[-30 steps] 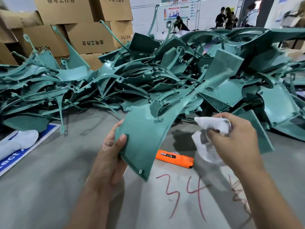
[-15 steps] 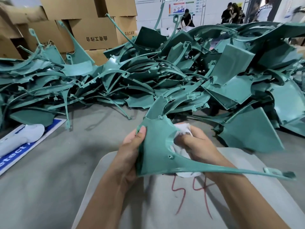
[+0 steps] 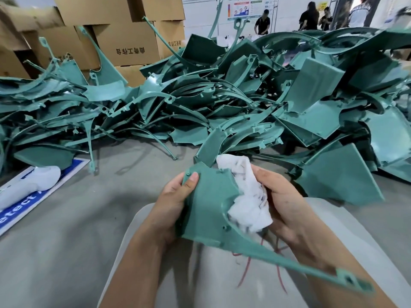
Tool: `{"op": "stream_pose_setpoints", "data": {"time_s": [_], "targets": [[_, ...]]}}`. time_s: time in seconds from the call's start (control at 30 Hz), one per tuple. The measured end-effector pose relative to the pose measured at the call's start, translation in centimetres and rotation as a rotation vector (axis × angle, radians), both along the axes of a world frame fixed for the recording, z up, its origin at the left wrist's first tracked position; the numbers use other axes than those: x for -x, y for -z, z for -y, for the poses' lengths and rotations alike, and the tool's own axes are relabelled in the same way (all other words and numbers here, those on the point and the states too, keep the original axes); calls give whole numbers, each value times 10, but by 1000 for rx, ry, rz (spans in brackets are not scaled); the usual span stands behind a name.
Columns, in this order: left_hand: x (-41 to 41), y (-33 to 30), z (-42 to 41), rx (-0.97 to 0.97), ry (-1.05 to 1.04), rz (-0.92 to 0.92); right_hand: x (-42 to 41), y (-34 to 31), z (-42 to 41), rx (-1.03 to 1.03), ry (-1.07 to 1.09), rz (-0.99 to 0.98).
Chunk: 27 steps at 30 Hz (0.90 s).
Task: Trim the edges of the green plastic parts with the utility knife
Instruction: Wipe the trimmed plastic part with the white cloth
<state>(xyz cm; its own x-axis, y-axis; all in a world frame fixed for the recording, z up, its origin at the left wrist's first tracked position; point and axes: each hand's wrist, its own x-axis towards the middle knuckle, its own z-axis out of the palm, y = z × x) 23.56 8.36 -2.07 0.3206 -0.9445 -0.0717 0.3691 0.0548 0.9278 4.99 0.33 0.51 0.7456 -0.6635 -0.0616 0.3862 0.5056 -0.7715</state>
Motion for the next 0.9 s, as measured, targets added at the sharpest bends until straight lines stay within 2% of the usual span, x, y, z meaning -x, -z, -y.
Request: {"op": "stream_pose_setpoints", "data": {"time_s": [0.1,0.27,0.43,0.57,0.63,0.77,0.83,0.9], "targets": [[3,0,-1,-23,95,98,1,3,-1,100,66,-76],[3,1,-1,-31,70,110,4,2,-3,228,5,-204],[2,2,-1,-50,58,123,9,-2,0,252,-104,-307],[1,4,0,-44,38,88,6,-4,-1,216,-72,-278],[3,3,1,-45,-21,42,7,-6,-2,175,-69,-257],[-10,-4,3,-35,-207,-271,14,-7,-8,260,-181,-177],[-16,-3,2,-19,-221,-281,9,-6,-13,266,-136,-138],[-17,1,3,24,-211,-268,3,-3,-13,128,-36,-96]]}}
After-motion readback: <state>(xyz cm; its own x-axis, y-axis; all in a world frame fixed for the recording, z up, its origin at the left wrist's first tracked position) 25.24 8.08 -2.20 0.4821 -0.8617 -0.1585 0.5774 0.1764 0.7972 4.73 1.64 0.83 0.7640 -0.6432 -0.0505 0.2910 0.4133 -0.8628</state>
